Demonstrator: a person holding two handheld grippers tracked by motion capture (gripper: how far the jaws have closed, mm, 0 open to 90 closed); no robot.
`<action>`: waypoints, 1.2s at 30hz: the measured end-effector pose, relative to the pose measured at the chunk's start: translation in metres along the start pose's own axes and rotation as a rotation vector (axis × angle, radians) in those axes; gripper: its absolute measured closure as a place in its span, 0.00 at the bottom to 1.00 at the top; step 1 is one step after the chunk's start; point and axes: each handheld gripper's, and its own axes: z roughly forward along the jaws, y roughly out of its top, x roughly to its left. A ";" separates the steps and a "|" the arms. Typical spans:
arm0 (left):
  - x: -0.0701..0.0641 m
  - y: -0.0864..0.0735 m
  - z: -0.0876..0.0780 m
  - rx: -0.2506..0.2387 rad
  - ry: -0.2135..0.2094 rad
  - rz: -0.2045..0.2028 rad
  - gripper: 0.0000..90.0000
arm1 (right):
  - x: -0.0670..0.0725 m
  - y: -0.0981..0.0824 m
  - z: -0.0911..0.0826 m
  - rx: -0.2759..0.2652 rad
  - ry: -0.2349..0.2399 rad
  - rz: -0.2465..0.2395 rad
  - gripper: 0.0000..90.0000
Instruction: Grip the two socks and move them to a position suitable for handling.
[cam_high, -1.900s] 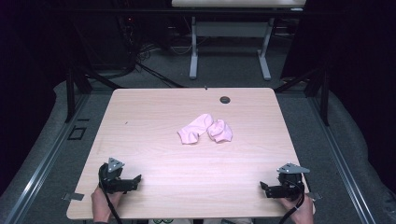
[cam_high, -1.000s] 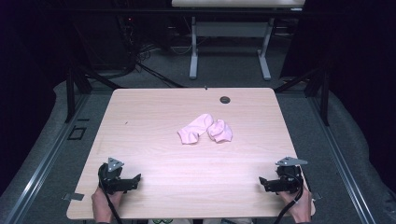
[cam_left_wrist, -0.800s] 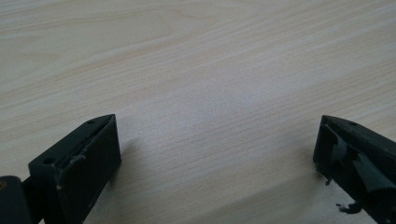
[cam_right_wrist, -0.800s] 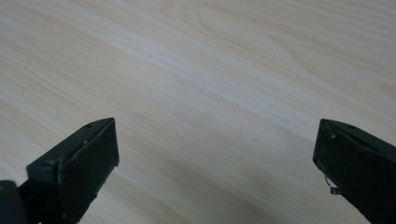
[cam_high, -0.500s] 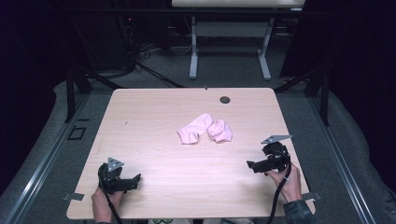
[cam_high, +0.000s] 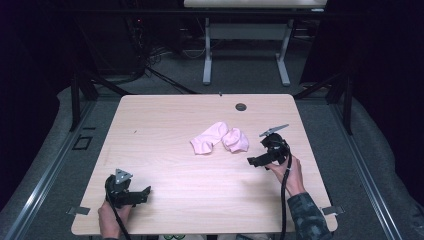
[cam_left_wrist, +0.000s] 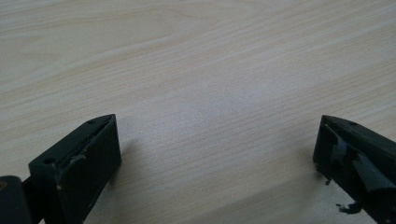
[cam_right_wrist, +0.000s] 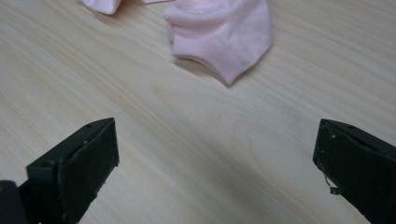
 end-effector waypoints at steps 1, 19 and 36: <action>0.000 0.000 0.000 0.000 0.000 0.000 0.01 | 0.000 0.004 0.004 0.003 0.011 0.000 0.00; 0.000 0.000 0.000 0.002 0.000 0.000 0.01 | -0.001 0.063 0.057 0.045 0.017 0.003 0.02; 0.000 0.000 0.000 -0.001 -0.001 0.003 0.01 | -0.002 0.079 0.102 0.083 -0.049 0.038 0.32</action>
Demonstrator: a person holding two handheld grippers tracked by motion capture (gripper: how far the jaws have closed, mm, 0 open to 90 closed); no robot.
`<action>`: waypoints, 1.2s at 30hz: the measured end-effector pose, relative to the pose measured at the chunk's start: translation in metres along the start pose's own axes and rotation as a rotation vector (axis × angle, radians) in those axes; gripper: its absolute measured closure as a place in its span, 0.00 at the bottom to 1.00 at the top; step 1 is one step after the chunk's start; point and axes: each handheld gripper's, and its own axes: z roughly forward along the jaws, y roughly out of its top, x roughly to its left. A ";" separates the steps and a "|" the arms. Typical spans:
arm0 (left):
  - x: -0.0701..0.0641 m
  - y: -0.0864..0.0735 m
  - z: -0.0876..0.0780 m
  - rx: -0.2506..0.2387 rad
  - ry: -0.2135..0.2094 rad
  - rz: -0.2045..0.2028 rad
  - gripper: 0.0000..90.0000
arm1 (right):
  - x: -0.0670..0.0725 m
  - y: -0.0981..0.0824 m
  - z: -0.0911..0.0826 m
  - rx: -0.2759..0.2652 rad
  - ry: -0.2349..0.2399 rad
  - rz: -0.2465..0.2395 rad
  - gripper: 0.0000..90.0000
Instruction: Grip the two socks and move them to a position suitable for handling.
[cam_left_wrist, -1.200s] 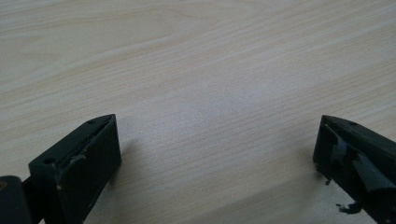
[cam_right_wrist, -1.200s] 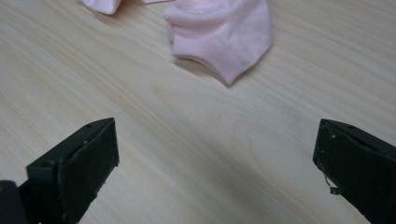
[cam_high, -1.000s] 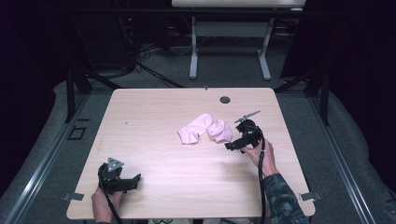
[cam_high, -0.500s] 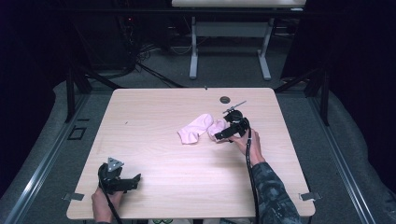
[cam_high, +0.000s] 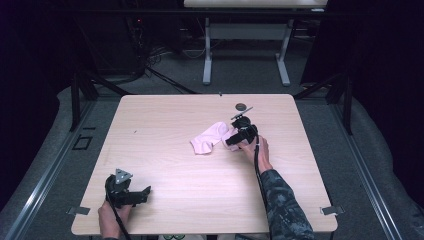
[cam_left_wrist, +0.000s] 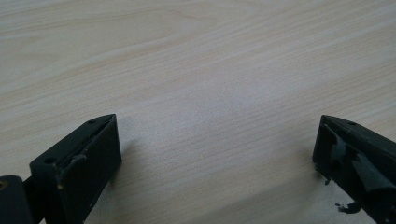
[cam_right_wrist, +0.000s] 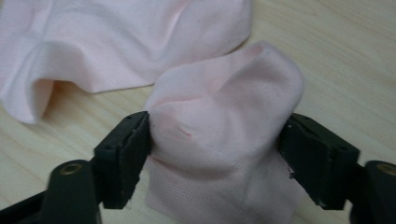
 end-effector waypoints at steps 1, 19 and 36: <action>0.000 0.000 0.000 0.000 0.000 0.000 0.01 | -0.001 -0.001 0.002 0.002 -0.003 0.005 0.37; 0.000 0.000 0.000 -0.002 0.000 0.000 0.01 | -0.006 -0.011 -0.001 -0.059 0.037 0.052 0.88; 0.000 0.000 0.000 0.001 0.001 0.000 0.01 | 0.002 -0.020 -0.066 -0.182 0.094 0.052 0.89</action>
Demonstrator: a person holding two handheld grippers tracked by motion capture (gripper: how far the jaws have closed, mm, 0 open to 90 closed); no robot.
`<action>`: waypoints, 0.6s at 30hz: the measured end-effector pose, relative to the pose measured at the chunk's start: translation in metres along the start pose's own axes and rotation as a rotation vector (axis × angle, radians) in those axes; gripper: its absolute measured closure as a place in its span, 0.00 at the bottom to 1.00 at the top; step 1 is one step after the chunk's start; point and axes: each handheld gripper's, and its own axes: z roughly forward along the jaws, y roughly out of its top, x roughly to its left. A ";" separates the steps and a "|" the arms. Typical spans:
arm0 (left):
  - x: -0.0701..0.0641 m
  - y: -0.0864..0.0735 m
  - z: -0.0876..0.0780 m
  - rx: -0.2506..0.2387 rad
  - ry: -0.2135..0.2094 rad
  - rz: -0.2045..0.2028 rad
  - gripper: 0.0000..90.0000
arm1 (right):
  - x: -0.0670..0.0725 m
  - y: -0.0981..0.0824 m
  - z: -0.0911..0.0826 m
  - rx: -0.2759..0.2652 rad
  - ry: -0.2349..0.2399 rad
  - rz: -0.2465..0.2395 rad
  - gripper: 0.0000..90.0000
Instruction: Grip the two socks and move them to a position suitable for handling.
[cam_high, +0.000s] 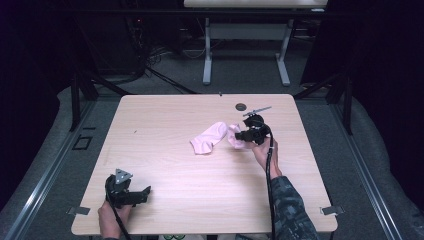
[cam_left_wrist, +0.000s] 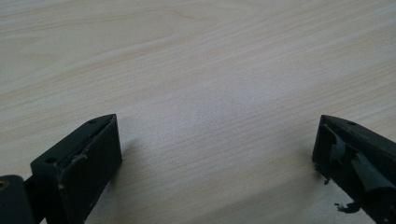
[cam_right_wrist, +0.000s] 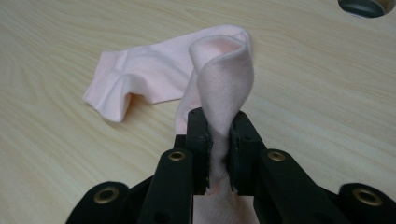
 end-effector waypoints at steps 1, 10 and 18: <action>0.000 0.000 0.000 0.000 0.000 0.000 0.01 | 0.000 0.000 0.000 0.000 0.000 0.000 0.89; 0.000 0.000 0.000 -0.003 -0.001 -0.001 0.01 | 0.033 -0.016 -0.030 0.010 0.052 -0.087 0.89; 0.000 0.000 0.000 -0.002 -0.001 -0.001 0.01 | 0.057 -0.029 -0.046 0.034 0.089 -0.158 0.89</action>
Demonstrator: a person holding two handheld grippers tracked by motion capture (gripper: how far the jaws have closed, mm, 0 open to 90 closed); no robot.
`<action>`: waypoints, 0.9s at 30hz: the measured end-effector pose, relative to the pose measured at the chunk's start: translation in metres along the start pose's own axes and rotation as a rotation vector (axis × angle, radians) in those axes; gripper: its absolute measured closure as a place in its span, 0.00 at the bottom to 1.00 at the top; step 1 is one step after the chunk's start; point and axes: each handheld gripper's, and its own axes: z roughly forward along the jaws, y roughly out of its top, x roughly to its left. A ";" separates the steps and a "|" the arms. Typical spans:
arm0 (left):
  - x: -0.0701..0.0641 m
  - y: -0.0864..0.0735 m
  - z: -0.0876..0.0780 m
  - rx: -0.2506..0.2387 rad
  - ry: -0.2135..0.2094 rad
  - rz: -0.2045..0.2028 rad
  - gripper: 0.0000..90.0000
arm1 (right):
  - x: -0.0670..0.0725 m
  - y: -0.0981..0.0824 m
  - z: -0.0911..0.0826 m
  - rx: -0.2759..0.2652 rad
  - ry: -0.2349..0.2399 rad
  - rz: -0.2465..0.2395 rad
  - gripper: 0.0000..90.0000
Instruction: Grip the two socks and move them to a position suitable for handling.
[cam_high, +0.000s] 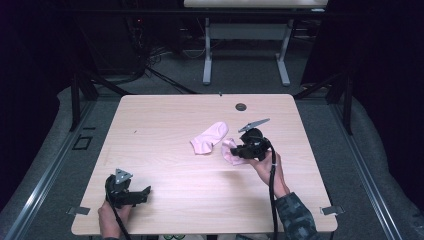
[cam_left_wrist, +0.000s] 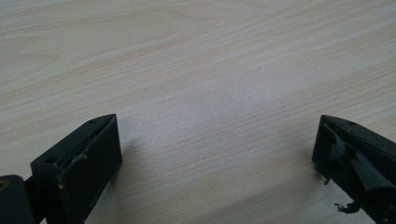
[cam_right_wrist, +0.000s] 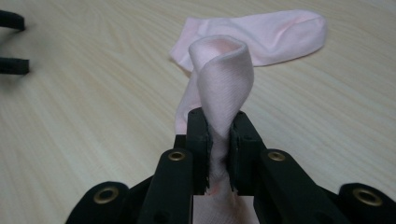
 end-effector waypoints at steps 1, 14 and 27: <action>0.000 0.000 0.000 0.000 0.000 0.000 0.01 | 0.007 -0.003 -0.003 -0.002 0.001 -0.012 0.89; 0.000 0.000 0.000 0.000 0.000 -0.001 0.01 | 0.040 -0.031 -0.008 0.027 0.070 -0.054 0.89; 0.000 0.000 0.000 -0.002 0.000 -0.003 0.01 | 0.063 -0.055 -0.002 0.070 0.130 -0.077 0.89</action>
